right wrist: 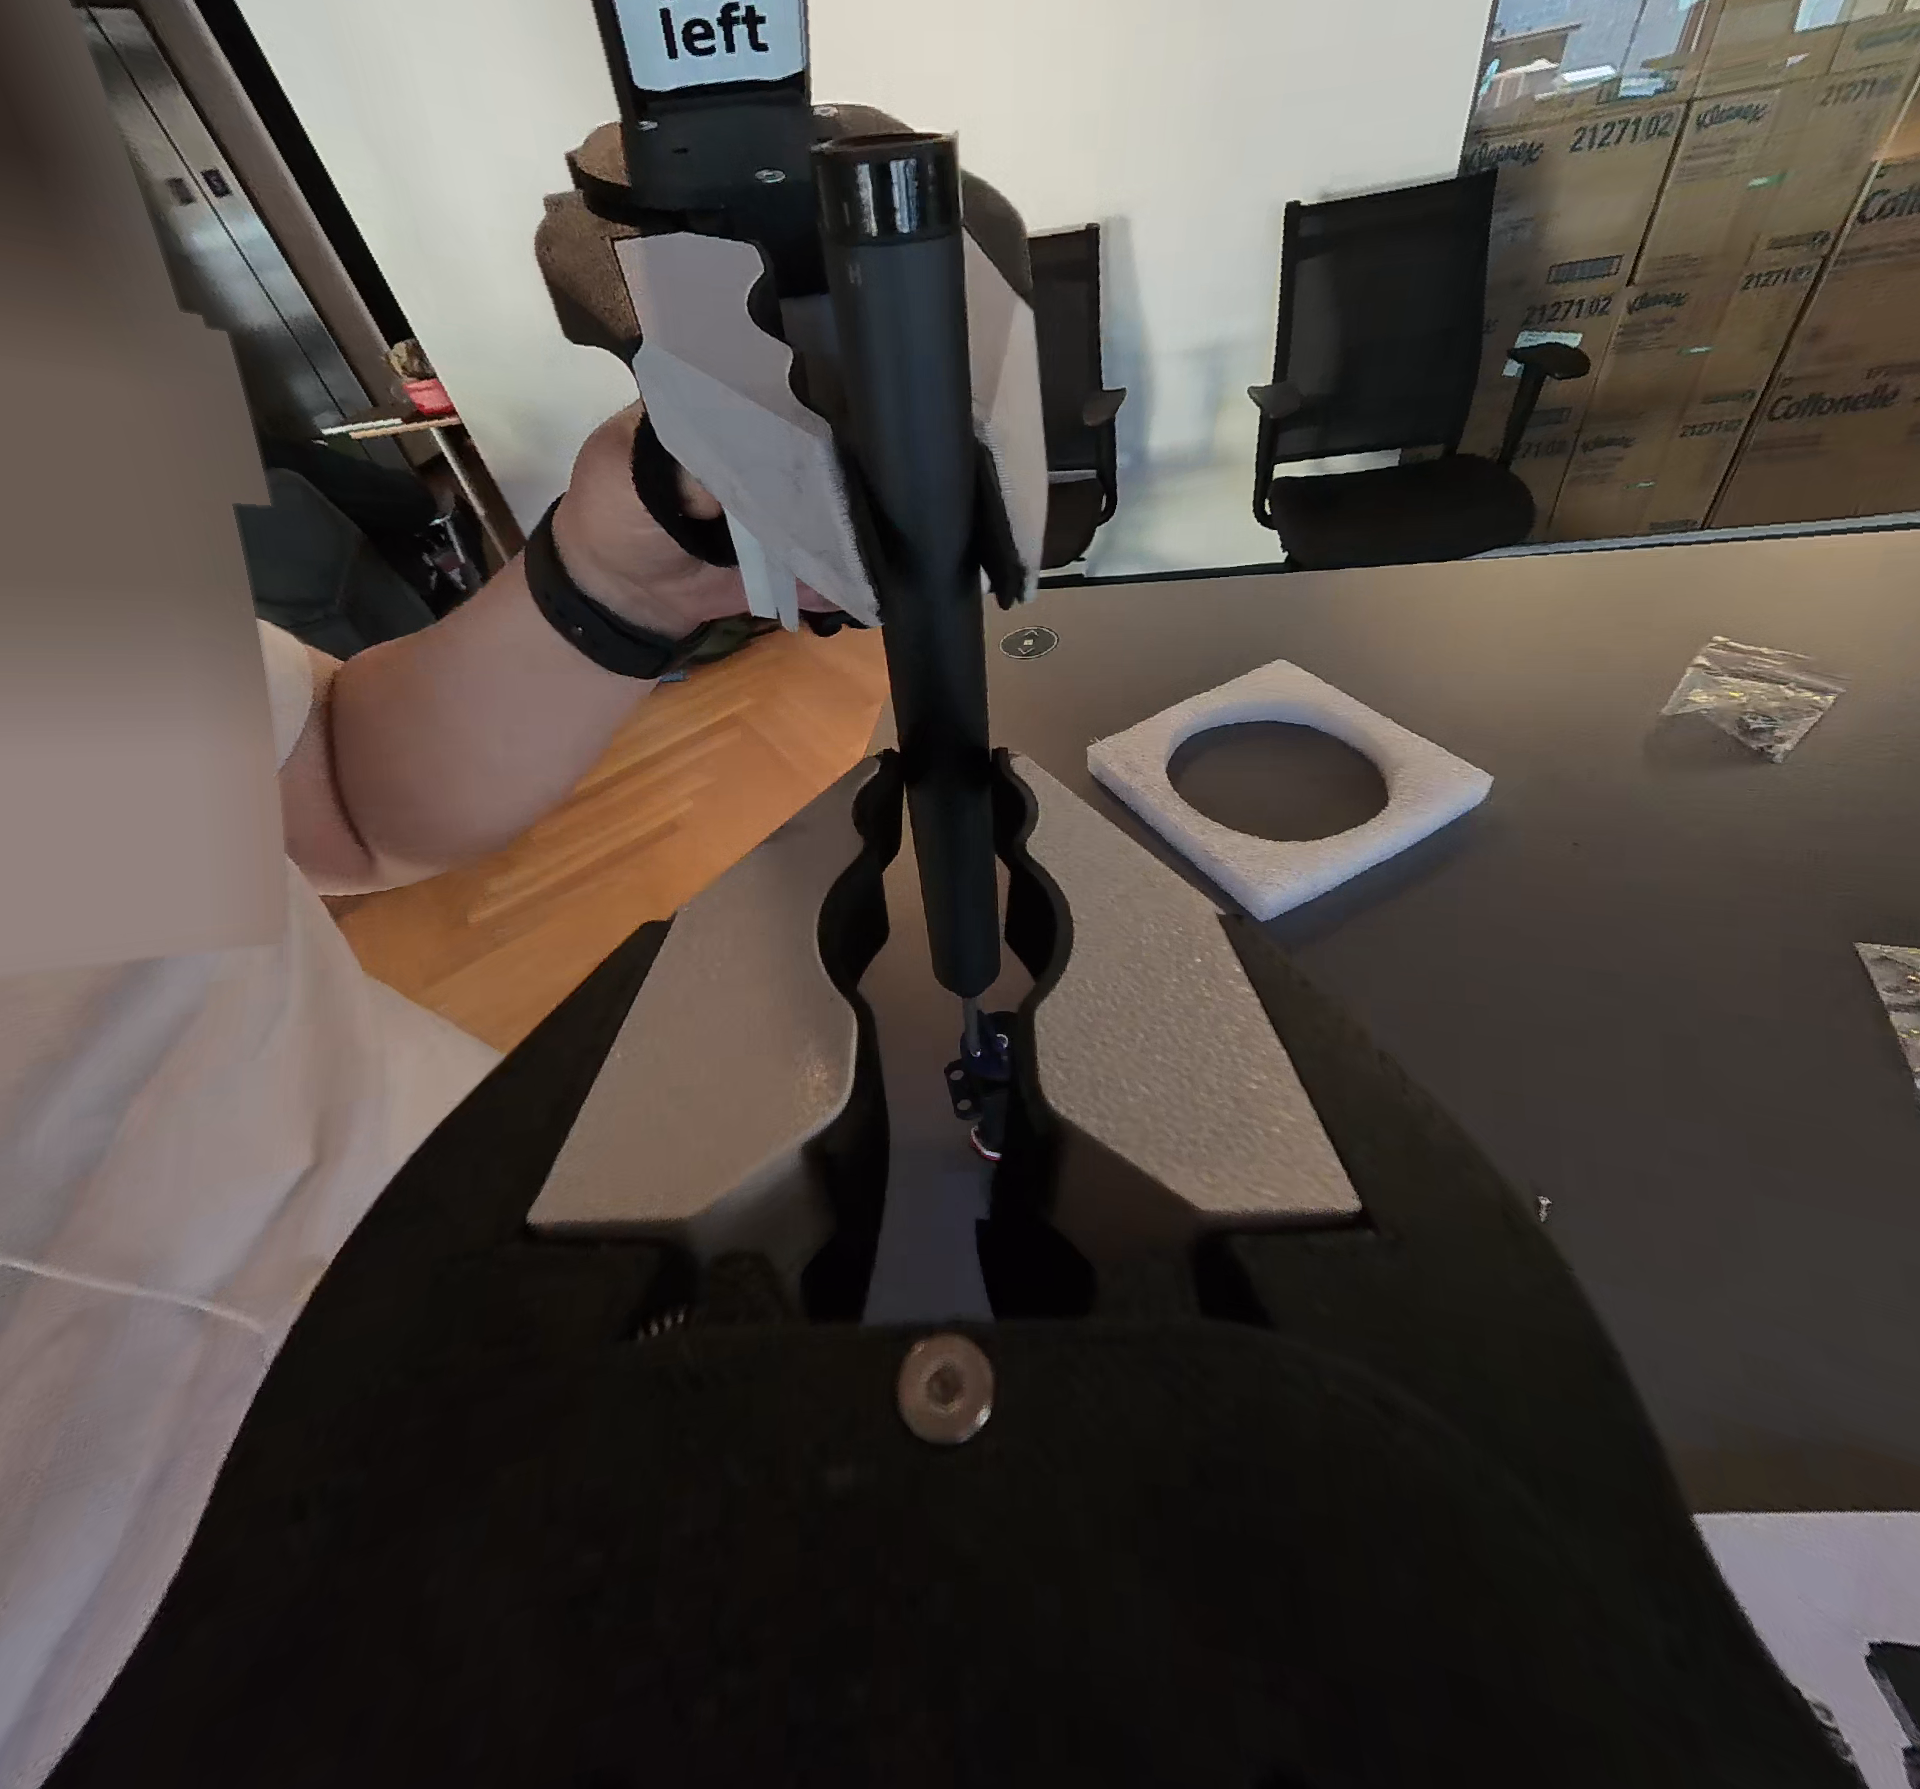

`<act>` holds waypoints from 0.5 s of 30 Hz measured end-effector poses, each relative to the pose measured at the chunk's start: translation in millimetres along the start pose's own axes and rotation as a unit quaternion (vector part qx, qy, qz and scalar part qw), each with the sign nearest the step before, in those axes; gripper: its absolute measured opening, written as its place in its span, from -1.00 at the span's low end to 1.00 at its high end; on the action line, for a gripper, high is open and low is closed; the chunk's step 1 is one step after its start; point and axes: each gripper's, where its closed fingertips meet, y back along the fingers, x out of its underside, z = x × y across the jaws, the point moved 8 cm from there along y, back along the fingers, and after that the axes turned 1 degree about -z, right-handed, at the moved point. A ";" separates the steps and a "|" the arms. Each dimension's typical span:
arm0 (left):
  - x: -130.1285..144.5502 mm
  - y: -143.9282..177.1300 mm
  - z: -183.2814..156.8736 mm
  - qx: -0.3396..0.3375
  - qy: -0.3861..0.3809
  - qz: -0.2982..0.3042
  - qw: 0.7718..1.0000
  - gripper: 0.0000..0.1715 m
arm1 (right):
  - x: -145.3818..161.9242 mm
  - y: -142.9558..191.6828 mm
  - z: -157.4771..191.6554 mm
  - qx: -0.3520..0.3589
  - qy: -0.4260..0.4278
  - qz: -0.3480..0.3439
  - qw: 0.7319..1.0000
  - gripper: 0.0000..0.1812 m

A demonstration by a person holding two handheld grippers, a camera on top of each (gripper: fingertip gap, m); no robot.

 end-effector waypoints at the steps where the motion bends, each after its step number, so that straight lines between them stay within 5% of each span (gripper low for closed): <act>1: -0.2 -0.1 0.1 0.008 -0.005 0.002 1.000 -0.82 | 0.1 0.0 1.4 0.005 0.003 -0.001 1.000 -0.83; 15: -3.7 -7.9 10.5 0.112 -0.049 0.022 0.992 -0.82 | 3.8 3.4 9.2 0.065 0.017 -0.020 0.998 -0.83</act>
